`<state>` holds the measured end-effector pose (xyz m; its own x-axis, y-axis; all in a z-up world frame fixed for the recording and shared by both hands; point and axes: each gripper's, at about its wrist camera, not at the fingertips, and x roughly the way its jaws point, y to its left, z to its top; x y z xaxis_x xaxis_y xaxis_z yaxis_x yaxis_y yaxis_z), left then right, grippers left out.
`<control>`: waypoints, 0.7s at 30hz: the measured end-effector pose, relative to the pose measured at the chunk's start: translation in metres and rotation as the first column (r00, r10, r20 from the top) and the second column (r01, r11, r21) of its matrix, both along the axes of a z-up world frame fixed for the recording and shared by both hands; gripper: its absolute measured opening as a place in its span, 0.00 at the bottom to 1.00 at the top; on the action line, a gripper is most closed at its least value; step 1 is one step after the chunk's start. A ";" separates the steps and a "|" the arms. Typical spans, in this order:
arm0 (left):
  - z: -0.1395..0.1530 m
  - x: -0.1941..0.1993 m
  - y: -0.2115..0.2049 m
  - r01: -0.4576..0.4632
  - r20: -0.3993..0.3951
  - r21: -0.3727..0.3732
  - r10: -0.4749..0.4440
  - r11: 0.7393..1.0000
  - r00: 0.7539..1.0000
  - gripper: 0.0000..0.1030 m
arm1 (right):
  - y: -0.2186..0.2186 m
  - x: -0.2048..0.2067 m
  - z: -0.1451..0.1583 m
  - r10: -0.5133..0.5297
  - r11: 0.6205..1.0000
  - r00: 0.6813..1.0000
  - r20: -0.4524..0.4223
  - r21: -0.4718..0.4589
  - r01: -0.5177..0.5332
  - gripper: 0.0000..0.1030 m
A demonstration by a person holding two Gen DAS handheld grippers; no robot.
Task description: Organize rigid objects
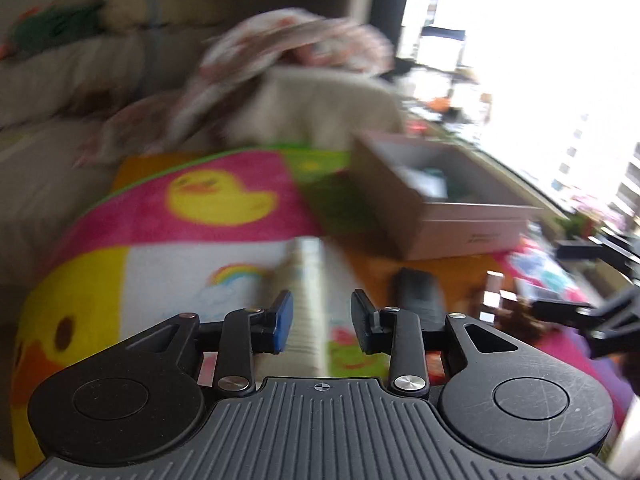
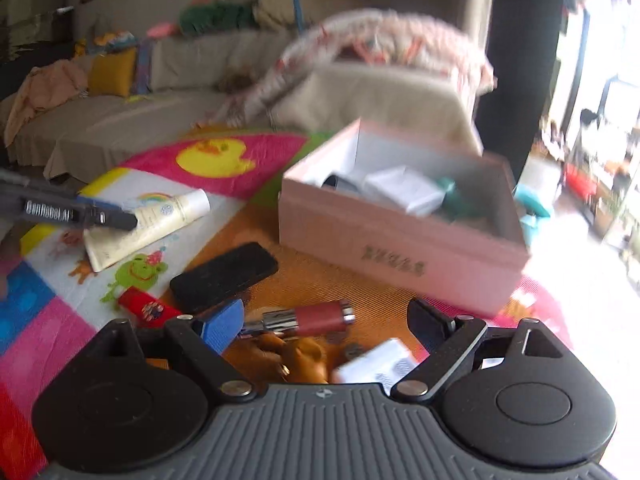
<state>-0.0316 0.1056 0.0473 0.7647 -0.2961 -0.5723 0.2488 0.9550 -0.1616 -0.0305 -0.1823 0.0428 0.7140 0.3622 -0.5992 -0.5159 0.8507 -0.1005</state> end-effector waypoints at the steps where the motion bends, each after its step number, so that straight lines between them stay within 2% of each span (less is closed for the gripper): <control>1: 0.003 -0.004 -0.007 0.069 -0.002 0.005 -0.069 0.998 0.998 0.34 | -0.004 -0.007 0.001 0.012 1.000 1.000 0.026 -0.020 -0.011 0.94; 4: 0.000 -0.009 -0.036 0.219 -0.036 0.072 -0.217 0.973 0.976 0.34 | -0.016 -0.022 0.000 0.017 0.998 0.997 0.072 -0.059 -0.013 0.95; 6: -0.013 -0.007 -0.055 0.264 -0.075 0.138 -0.256 0.955 0.964 0.34 | -0.022 -0.024 -0.002 0.006 0.999 0.999 0.038 -0.043 -0.004 0.95; 8: -0.023 0.000 -0.068 0.292 -0.122 0.173 -0.274 0.940 0.954 0.34 | -0.030 -0.024 0.000 -0.014 1.000 1.000 -0.006 -0.020 0.014 0.95; 9: -0.026 0.001 -0.073 0.296 -0.120 0.186 -0.278 0.937 0.953 0.37 | -0.032 -0.022 -0.001 -0.028 1.000 0.999 -0.020 -0.012 0.028 0.95; 10: -0.026 0.001 -0.077 0.308 -0.121 0.188 -0.289 0.933 0.950 0.37 | -0.037 -0.023 -0.002 -0.044 0.999 0.999 -0.029 -0.006 0.043 0.95; 13: -0.025 -0.001 -0.087 0.369 -0.142 0.131 -0.351 0.920 0.926 0.37 | -0.048 -0.020 -0.004 -0.102 0.995 0.994 -0.049 0.010 0.103 0.95; 18: -0.027 -0.006 -0.110 0.425 -0.174 0.128 -0.402 0.896 0.899 0.37 | -0.058 -0.020 -0.012 -0.140 0.990 0.987 -0.075 0.007 0.141 0.95; 21: -0.024 -0.005 -0.107 0.385 -0.156 0.183 -0.360 0.905 0.920 0.36 | -0.057 -0.023 -0.015 -0.133 0.991 0.988 -0.077 0.003 0.134 0.95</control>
